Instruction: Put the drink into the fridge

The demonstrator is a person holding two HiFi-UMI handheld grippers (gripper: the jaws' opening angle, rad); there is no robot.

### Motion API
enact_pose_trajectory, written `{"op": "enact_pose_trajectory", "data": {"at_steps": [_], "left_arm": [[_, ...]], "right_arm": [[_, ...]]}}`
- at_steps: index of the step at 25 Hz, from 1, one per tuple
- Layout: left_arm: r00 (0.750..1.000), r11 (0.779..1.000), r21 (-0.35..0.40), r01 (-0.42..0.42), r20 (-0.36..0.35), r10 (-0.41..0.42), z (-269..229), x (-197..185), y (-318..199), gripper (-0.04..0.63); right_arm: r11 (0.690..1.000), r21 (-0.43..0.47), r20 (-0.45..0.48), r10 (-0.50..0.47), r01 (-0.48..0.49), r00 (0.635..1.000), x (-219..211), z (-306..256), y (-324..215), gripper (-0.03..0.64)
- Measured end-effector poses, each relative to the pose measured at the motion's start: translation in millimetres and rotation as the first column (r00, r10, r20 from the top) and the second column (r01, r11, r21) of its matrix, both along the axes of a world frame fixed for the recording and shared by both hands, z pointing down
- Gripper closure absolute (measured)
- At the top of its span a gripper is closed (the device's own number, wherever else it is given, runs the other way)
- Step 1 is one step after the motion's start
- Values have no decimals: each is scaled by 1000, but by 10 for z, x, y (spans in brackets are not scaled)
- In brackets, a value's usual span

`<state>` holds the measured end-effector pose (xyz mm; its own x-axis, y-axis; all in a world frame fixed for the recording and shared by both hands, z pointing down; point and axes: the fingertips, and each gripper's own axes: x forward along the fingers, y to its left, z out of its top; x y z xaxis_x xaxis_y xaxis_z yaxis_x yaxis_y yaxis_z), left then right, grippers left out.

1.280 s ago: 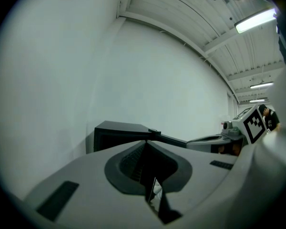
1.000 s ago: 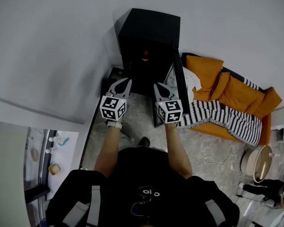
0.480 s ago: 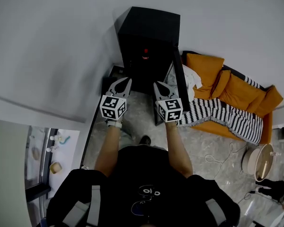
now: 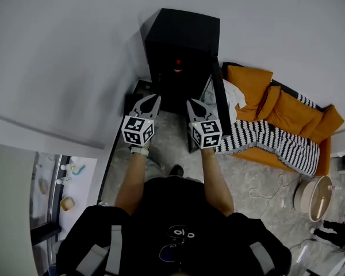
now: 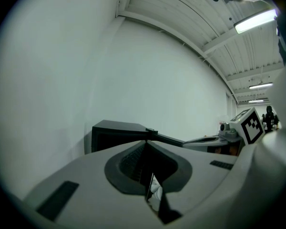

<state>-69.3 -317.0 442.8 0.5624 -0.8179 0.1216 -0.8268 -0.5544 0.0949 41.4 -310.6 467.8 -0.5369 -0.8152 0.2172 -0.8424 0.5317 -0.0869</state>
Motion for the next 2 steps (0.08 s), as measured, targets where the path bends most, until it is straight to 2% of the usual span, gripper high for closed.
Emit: {"op": "enact_pose_trajectory", "data": {"at_steps": [2], "left_arm": [[1000, 1000, -3, 1, -3, -1, 10, -24, 15, 588]], "right_arm": [[1000, 1, 1, -1, 1, 1000, -23, 1, 14, 609]]}}
